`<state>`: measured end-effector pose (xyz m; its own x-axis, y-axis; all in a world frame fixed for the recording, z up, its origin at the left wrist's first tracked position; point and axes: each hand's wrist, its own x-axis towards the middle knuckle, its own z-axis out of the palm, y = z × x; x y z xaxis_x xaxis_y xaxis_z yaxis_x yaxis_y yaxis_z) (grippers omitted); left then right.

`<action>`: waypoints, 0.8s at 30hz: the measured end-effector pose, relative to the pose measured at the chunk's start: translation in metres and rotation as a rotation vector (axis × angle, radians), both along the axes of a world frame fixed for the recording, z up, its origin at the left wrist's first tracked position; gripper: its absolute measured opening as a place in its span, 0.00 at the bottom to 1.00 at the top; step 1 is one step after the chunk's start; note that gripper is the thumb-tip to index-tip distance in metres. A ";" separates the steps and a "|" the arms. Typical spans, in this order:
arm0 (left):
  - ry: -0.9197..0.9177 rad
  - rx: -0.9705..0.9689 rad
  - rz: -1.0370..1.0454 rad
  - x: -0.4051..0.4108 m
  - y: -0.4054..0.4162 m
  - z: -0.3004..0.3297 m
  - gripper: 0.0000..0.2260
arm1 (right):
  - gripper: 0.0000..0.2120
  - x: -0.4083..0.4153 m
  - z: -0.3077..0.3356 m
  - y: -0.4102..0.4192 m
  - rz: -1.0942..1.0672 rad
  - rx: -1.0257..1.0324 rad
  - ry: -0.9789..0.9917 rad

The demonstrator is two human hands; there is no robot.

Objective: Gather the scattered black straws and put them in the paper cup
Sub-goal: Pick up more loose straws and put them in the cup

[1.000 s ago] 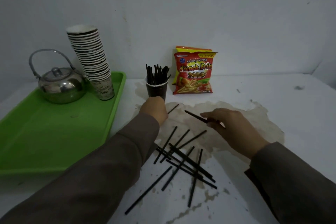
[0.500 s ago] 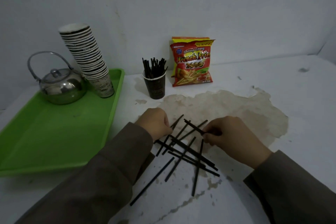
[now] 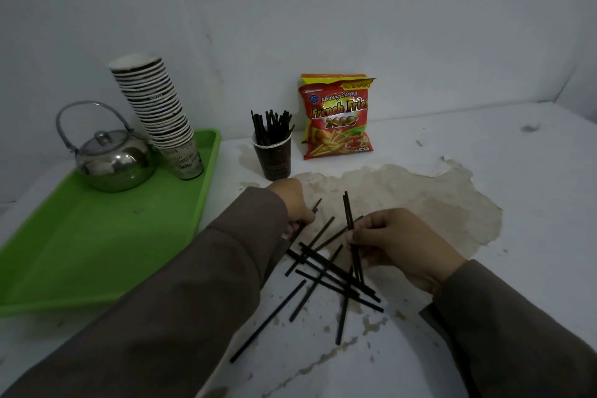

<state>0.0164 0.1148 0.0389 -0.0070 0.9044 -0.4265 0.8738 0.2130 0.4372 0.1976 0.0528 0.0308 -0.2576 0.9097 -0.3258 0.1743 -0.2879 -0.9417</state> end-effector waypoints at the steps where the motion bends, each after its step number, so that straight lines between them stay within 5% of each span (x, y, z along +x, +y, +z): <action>1: -0.045 0.019 0.000 -0.003 0.000 0.001 0.05 | 0.02 0.000 0.001 0.002 -0.014 -0.011 0.025; 13: -0.700 0.421 0.039 -0.056 -0.028 0.080 0.05 | 0.01 -0.042 0.052 0.052 0.062 0.262 0.112; 19: -0.735 0.830 0.108 -0.070 -0.015 0.119 0.06 | 0.04 -0.080 0.104 0.081 -0.028 0.669 0.016; 24: -0.690 1.064 0.165 -0.072 0.005 0.129 0.07 | 0.26 -0.098 0.126 0.101 -0.150 0.923 -0.106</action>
<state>-0.0553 0.1200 0.1676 -0.2188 0.8102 0.5439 0.3956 -0.4359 0.8084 0.0995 0.1541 0.1568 -0.1274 0.8410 0.5258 0.2935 0.5383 -0.7900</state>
